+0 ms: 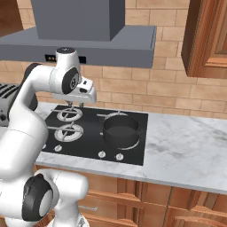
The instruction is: Turn on the burner for the pot on the stove. Wait thirty seconds for the pot to heat up. Then add the tomato to the pot.
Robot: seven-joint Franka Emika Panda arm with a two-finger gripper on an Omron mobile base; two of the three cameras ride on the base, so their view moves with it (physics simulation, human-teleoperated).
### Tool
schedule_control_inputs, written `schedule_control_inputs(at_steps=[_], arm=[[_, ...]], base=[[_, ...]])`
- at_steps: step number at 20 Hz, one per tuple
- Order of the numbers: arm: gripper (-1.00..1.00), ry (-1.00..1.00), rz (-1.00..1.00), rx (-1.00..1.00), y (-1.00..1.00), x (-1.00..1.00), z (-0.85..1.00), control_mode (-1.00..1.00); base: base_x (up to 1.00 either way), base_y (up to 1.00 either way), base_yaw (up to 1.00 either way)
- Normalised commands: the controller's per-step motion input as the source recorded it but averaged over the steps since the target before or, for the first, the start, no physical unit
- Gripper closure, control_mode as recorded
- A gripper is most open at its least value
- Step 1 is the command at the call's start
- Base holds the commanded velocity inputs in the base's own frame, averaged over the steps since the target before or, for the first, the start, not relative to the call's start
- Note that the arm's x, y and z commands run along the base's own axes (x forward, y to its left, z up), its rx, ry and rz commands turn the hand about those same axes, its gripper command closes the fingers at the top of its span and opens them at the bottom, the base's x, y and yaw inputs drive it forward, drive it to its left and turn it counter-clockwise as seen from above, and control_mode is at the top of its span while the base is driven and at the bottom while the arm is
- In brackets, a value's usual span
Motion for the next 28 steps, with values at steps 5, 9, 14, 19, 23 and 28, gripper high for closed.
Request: schedule_control_inputs(at_steps=[5,9,14,19,23,28], arm=[[-1.00,0.00,0.00,0.00,0.00,-0.06,0.00,-1.00],[-1.00,-0.01,-0.02,0.00,-0.02,-0.38,0.00,-1.00],[-1.00,0.00,-0.03,0.00,-0.20,-0.61,0.00,-1.00],[-1.00,0.00,-0.02,0.00,-0.37,-0.50,0.00,-1.00],[-1.00,0.00,0.00,0.00,-0.41,-0.33,-0.06,-1.00],[-1.00,0.00,0.00,0.00,-0.33,-0.23,-0.17,-1.00]], base=[[0.00,0.00,0.00],[0.00,0.00,0.00],[0.00,0.00,0.00],[0.00,0.00,0.00],[0.00,0.00,0.00],[0.00,0.00,0.00]])
